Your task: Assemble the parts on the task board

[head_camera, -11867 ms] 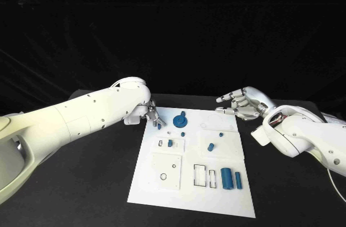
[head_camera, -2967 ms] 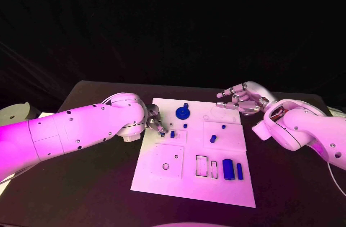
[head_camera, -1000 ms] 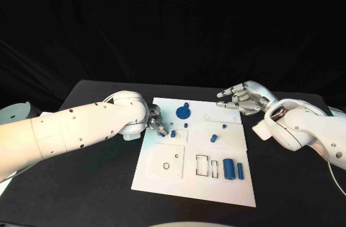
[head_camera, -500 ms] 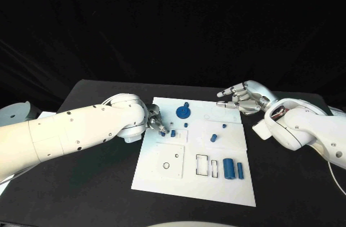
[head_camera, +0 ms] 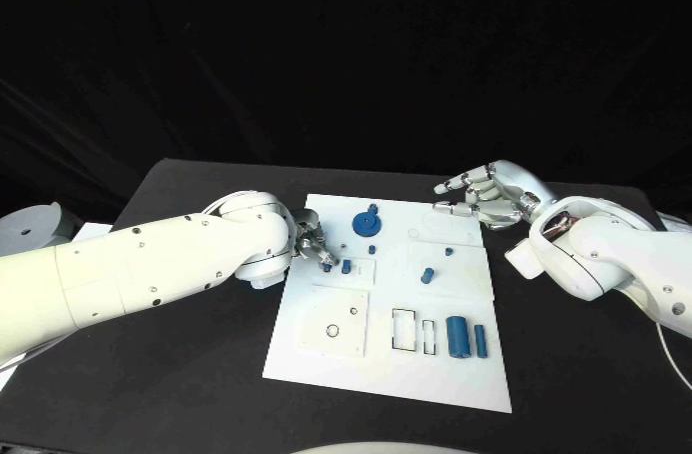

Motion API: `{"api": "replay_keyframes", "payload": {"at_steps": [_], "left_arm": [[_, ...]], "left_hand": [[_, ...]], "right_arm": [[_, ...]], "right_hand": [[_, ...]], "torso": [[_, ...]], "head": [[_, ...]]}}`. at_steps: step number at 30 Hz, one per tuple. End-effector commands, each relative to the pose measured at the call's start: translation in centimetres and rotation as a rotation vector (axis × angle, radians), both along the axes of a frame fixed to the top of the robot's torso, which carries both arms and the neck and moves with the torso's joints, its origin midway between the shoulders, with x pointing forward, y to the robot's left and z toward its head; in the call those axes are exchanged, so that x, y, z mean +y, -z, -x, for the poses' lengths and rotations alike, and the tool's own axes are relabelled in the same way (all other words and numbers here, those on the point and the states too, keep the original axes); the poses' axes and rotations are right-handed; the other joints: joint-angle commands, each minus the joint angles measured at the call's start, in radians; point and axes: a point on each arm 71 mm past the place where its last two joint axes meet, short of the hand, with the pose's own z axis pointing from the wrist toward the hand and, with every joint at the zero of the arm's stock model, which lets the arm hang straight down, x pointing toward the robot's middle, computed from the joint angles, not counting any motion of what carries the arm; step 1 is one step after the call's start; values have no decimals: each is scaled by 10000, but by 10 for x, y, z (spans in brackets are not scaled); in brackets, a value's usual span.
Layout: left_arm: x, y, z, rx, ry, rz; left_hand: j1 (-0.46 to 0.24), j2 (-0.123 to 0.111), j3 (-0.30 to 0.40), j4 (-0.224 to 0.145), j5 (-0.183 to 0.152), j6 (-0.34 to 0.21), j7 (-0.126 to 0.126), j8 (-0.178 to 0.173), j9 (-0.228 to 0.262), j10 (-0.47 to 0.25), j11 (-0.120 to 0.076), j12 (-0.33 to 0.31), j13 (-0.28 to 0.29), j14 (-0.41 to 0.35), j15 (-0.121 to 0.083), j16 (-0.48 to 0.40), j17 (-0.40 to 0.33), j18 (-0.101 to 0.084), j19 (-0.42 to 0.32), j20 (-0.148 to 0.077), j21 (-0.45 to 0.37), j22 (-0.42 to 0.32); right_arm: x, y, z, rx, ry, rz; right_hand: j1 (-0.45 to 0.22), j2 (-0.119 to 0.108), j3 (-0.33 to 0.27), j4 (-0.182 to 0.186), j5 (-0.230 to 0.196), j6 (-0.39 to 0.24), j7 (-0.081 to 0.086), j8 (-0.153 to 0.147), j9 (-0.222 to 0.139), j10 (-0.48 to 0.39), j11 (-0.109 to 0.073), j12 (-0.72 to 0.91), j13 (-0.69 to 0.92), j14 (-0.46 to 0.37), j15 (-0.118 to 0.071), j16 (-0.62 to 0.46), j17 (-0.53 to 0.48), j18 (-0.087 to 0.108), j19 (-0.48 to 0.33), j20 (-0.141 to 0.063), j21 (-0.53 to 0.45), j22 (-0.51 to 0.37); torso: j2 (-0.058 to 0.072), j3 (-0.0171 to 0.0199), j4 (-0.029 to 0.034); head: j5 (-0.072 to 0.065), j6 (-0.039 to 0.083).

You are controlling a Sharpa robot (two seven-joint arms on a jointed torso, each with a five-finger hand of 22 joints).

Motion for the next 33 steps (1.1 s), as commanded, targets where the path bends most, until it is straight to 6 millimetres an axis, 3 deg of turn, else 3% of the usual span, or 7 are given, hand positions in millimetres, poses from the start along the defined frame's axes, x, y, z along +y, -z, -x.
{"api": "replay_keyframes", "payload": {"at_steps": [1, 12, 19, 33], "left_arm": [[1, 1, 0, -4, 27, -240], [1, 3, 0, -26, 493, -1123], [0, 4, 1, 113, 683, -1345], [0, 5, 2, 358, 848, -1600]], "left_hand": [[325, 254, 460, -405, 65, 18, -64, 26, 7, 71, -12, 5, 7, 1037, -16, 31, 2635, -75, 811, -64, 57, 2145], [335, 150, 471, -481, -34, 0, -55, 24, 8, 75, -3, 5, 11, 1037, -13, 31, 2635, -68, 800, -63, 33, 2122], [319, 143, 487, -501, -307, -2, -44, 12, -5, 62, 9, -28, -18, 1037, -3, 31, 2635, -61, 789, -55, 9, 2101], [313, 152, 490, -496, -334, 0, -43, 11, -7, 63, 11, -27, -15, 1037, -2, 31, 2635, -61, 788, -54, 8, 2100]], "right_arm": [[1, 0, 1, -7, -138, 84], [2, 1, 0, -5, -161, 79], [2, 1, 0, -3, -166, 80], [2, 1, 0, -1, -168, 82]], "right_hand": [[-83, -17, -52, 11, 39, 64, -23, -4, 7, -38, -13, 21, -3, 805, -77, -60, 1668, 145, -40, -21, -54, -5], [-83, -17, -52, 11, 39, 64, -23, -4, 7, -38, -13, 21, -3, 805, -77, -60, 1668, 145, -40, -21, -54, -5], [-83, -17, -52, 11, 39, 64, -23, -4, 7, -38, -13, 21, -3, 805, -77, -60, 1668, 145, -40, -21, -54, -5], [-83, -17, -52, 11, 39, 64, -23, -4, 7, -38, -13, 21, -3, 805, -77, -60, 1668, 145, -40, -21, -54, -5]], "torso": [[7, -2, 1], [2, -5, -11], [1, -4, 6], [8, -9, 1]], "head": [[-1, -11], [11, -24], [-1, -43], [29, -51]]}}
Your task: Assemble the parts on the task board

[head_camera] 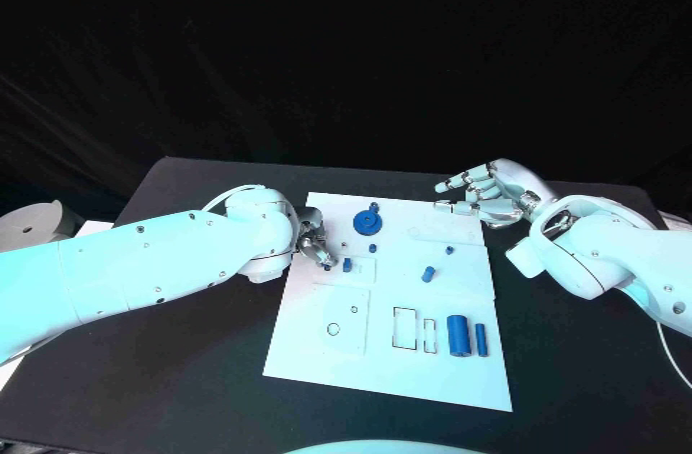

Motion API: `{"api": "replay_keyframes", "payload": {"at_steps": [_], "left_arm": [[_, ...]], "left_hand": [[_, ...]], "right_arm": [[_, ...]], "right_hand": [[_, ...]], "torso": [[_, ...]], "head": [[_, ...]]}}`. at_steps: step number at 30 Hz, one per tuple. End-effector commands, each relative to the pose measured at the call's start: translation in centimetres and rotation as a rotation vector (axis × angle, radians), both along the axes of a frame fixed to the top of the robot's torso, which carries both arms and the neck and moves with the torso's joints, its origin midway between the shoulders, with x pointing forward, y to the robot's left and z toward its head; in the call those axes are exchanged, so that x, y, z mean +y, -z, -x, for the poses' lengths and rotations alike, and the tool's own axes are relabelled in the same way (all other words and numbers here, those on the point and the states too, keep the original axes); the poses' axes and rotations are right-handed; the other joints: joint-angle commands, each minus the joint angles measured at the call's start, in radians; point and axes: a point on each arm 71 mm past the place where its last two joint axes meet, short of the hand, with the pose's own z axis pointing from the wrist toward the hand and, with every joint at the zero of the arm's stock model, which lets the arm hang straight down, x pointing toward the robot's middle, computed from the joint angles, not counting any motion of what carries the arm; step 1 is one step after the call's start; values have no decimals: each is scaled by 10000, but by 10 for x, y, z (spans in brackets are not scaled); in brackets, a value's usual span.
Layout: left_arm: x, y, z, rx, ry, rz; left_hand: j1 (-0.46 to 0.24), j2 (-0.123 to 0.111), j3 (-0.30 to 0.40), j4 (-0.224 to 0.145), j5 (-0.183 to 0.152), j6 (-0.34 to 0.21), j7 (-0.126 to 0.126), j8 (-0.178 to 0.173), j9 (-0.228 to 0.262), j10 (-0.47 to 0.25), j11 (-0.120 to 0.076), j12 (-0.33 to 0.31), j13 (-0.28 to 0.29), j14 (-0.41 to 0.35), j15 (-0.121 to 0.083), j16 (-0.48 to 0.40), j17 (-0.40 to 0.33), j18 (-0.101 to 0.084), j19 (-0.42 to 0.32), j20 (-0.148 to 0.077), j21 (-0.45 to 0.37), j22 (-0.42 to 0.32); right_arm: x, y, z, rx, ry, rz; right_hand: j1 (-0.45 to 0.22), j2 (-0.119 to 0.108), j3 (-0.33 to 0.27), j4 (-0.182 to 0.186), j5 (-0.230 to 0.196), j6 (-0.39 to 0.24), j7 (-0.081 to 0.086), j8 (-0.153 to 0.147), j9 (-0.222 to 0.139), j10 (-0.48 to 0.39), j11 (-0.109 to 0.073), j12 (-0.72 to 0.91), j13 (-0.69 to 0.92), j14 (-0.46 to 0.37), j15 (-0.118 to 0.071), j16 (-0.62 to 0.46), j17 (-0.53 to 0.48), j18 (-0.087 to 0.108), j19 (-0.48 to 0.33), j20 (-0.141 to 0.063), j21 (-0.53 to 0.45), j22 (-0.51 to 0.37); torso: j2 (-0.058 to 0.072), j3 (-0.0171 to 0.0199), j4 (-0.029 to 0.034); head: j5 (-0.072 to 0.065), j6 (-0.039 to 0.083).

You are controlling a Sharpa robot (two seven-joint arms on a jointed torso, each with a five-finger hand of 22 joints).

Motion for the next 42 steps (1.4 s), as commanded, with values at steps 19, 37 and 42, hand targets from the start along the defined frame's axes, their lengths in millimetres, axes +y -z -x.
{"api": "replay_keyframes", "payload": {"at_steps": [19, 37, 42], "left_arm": [[2, 13, 4, 777, -41, -562], [5, 15, 4, 889, -165, -560], [6, 15, 3, 891, -199, -572]], "left_hand": [[181, 182, 469, -460, -142, -1, -55, -26, -5, 67, 19, -24, -6, 1037, 6, 31, 2629, -57, 782, -49, -5, 2088], [-813, -402, -1024, 402, -102, 243, -70, -299, -343, 62, 12, 1, 37, 1037, -8, 31, 2629, -80, 824, -46, 60, 2173], [-853, -418, -1294, 592, -95, 295, -72, -332, -403, 71, 10, 23, 63, 1037, -13, 31, 2629, -83, 831, -52, 71, 2187]], "right_arm": [[1, 0, 1, -7, -149, 79], [1, 0, 1, -17, -124, 78], [1, 0, 1, -17, -121, 79]], "right_hand": [[-96, -5, -70, 16, 44, 68, -24, -5, 7, -38, -13, 26, -7, 805, -78, -63, 1662, 146, -41, -22, -59, -11], [-96, -5, -70, 16, 44, 68, -24, -5, 7, -38, -13, 26, -7, 805, -78, -63, 1662, 146, -41, -22, -59, -11], [-96, -5, -70, 16, 44, 68, -24, -5, 7, -38, -13, 26, -7, 805, -78, -63, 1662, 146, -41, -22, -59, -11]], "torso": [[0, -2, -2], [2, 0, -3], [-2, 1, -2]], "head": [[-11, -25], [-20, -35], [-26, -34]]}}
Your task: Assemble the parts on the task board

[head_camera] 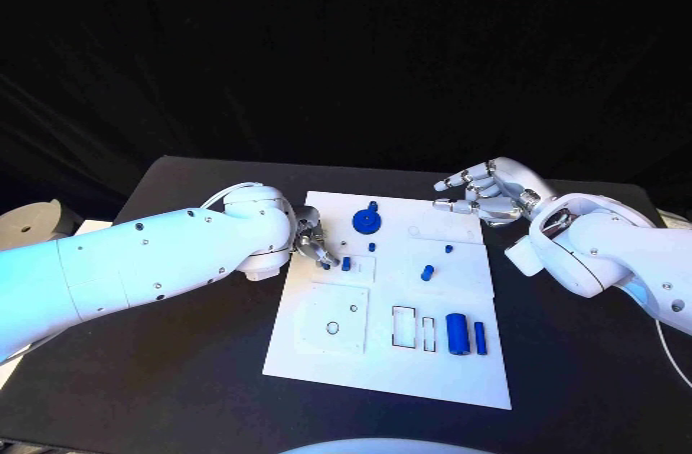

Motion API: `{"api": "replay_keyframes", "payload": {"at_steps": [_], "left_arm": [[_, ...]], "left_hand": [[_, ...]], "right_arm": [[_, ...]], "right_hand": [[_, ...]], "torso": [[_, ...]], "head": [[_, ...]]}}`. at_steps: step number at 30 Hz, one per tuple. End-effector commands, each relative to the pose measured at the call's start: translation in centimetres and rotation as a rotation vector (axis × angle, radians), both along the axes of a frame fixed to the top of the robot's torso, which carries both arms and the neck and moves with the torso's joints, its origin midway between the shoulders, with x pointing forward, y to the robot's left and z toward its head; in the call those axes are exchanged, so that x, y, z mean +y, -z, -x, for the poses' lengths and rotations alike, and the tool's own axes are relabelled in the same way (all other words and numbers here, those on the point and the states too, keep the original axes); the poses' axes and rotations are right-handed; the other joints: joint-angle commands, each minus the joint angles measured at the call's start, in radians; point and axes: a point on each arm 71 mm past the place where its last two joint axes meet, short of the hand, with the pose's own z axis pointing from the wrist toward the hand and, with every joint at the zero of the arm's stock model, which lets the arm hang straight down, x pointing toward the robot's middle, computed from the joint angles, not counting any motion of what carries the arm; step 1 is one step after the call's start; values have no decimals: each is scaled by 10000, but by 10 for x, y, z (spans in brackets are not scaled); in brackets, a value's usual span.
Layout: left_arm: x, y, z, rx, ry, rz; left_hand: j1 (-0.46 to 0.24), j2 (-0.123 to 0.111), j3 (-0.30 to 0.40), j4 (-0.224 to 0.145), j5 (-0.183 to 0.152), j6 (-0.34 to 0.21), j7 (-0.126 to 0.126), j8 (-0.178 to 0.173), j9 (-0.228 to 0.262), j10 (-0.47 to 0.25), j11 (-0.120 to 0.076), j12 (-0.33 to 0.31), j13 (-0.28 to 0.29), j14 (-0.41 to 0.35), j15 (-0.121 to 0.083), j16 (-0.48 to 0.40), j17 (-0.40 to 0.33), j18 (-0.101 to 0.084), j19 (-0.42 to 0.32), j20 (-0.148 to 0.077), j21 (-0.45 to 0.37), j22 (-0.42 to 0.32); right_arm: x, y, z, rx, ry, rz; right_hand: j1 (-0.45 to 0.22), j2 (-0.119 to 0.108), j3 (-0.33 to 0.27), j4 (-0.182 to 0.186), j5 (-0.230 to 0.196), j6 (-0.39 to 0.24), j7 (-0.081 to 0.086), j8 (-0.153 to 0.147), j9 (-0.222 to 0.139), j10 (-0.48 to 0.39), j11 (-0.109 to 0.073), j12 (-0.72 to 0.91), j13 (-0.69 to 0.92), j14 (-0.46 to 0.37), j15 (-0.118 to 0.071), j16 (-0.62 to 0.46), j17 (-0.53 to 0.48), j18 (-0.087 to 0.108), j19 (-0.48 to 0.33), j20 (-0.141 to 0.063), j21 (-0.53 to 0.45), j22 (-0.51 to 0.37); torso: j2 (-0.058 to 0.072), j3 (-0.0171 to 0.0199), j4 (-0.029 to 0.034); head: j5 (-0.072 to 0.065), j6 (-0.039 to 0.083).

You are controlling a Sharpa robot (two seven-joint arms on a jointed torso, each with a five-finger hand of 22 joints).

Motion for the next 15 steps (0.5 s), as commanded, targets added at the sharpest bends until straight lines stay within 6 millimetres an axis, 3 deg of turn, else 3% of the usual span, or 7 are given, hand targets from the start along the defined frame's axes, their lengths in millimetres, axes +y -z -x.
{"api": "replay_keyframes", "payload": {"at_steps": [1, 15], "left_arm": [[3, 13, 6, 687, -134, -497], [4, 13, 5, 661, -214, -497]], "left_hand": [[-95, 26, -124, 50, 41, 42, 52, -77, -21, 73, 9, 25, 17, 1037, -14, 31, 2633, -85, 832, -52, 72, 2190], [-92, 9, -467, 310, 62, 106, 42, -94, -80, 79, 1, 36, 33, 1037, -21, 31, 2633, -93, 846, -58, 97, 2219]], "right_arm": [[1, 0, 1, -15, -129, 74], [1, 0, 1, -15, -123, 76]], "right_hand": [[-97, -5, -70, 16, 44, 68, -24, -5, 7, -38, -13, 26, -7, 805, -78, -62, 1666, 147, -41, -22, -59, -11], [-97, -5, -70, 16, 44, 68, -24, -5, 7, -38, -13, 26, -7, 805, -78, -62, 1666, 147, -41, -22, -59, -11]], "torso": [[-2, 1, 2], [0, 1, -2]], "head": [[-4, 1], [-4, 2]]}}
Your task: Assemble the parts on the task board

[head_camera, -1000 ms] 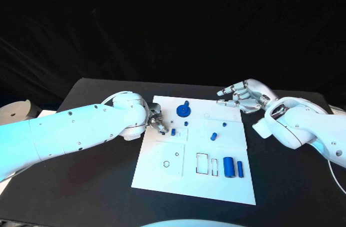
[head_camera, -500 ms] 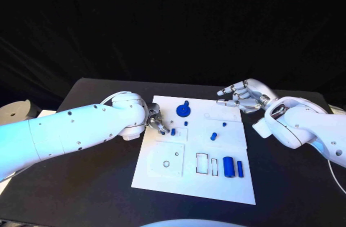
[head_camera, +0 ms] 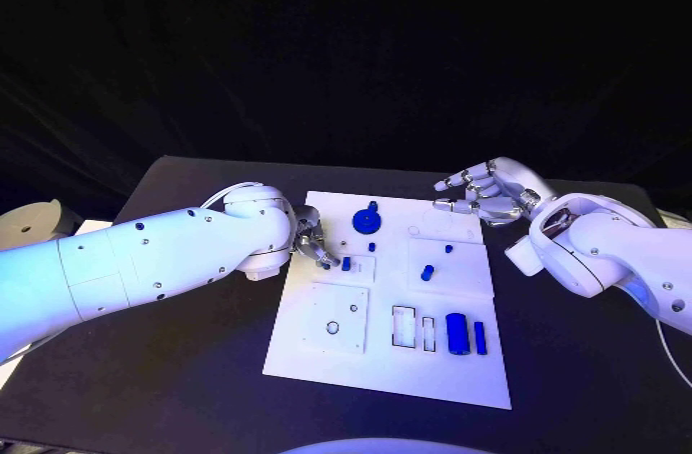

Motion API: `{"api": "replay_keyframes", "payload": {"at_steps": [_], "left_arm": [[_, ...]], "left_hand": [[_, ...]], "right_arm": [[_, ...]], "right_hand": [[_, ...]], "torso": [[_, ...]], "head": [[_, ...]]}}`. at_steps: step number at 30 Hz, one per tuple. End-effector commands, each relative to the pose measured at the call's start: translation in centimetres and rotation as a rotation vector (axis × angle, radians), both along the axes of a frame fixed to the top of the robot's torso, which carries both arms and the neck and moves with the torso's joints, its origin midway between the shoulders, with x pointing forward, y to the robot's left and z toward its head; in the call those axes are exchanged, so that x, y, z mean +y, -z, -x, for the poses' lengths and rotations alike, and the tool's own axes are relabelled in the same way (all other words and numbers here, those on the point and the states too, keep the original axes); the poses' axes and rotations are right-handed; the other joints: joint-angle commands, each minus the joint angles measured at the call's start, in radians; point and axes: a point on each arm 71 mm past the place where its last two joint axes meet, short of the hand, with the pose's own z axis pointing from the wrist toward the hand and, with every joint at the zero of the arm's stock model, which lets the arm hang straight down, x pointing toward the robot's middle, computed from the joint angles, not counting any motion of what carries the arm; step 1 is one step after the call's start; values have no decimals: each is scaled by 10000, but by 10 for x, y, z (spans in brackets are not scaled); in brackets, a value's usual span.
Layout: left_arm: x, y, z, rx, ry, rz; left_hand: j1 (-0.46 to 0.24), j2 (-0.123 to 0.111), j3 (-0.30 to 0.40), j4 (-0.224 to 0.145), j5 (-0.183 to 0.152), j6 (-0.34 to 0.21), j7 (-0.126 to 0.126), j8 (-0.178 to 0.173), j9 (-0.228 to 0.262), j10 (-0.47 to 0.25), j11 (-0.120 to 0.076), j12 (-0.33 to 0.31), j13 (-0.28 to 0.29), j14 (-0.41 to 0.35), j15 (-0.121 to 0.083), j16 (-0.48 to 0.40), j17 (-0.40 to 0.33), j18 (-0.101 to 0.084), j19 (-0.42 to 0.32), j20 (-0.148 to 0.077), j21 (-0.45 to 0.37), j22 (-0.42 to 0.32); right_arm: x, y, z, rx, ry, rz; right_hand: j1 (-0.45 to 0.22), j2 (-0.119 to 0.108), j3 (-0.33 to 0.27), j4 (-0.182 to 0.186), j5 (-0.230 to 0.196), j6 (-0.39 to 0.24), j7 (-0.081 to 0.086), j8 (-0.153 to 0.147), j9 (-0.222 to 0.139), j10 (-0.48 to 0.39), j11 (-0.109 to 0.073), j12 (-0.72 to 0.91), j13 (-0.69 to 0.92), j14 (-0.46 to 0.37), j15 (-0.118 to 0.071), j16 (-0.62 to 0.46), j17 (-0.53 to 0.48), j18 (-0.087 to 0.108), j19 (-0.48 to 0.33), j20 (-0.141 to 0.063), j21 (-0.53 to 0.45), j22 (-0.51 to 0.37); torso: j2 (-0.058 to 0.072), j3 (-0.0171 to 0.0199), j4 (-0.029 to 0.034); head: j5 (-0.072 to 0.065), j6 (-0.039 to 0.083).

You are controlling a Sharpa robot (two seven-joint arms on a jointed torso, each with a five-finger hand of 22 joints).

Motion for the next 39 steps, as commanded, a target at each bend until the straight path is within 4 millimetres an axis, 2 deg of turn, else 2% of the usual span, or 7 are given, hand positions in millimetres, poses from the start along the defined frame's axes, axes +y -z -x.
{"api": "replay_keyframes", "payload": {"at_steps": [1, 15, 39], "left_arm": [[4, 13, 5, 653, -191, -516], [4, 13, 5, 650, -123, -665], [3, 13, 4, 631, -101, -736]], "left_hand": [[-85, 4, -142, 49, 63, 74, 6, -44, -21, 82, 1, 43, 14, 1037, -22, 31, 2634, -95, 849, -59, 64, 2225], [59, -78, -1216, 673, 120, 213, -28, 22, -97, 148, -28, 140, 127, 1037, -50, 31, 2634, -137, 918, -81, 197, 2361], [44, -7, -1618, 851, 133, 301, -61, 110, -130, 235, -55, 272, 266, 1037, -70, 31, 2634, -177, 981, -96, 323, 2481]], "right_arm": [[1, 0, 1, -14, -125, 74], [1, 0, 1, -17, -129, 71], [1, 0, 1, -14, -135, 73]], "right_hand": [[-97, -5, -70, 16, 44, 68, -24, -5, 7, -38, -13, 26, -7, 805, -78, -62, 1667, 146, -41, -22, -59, -11], [-105, -2, -91, 16, 45, 67, -24, -7, 6, -56, -13, -3, -37, 800, -79, -80, 1646, 148, -45, -22, -67, -23], [-111, -2, -101, 17, 46, 66, -24, -9, 6, -61, -13, -8, -44, 800, -79, -81, 1647, 148, -44, -23, -67, -23]], "torso": [[2, 0, -1], [4, 2, -5], [4, -4, 1]], "head": [[-4, 3], [-2, 0], [-19, -1]]}}
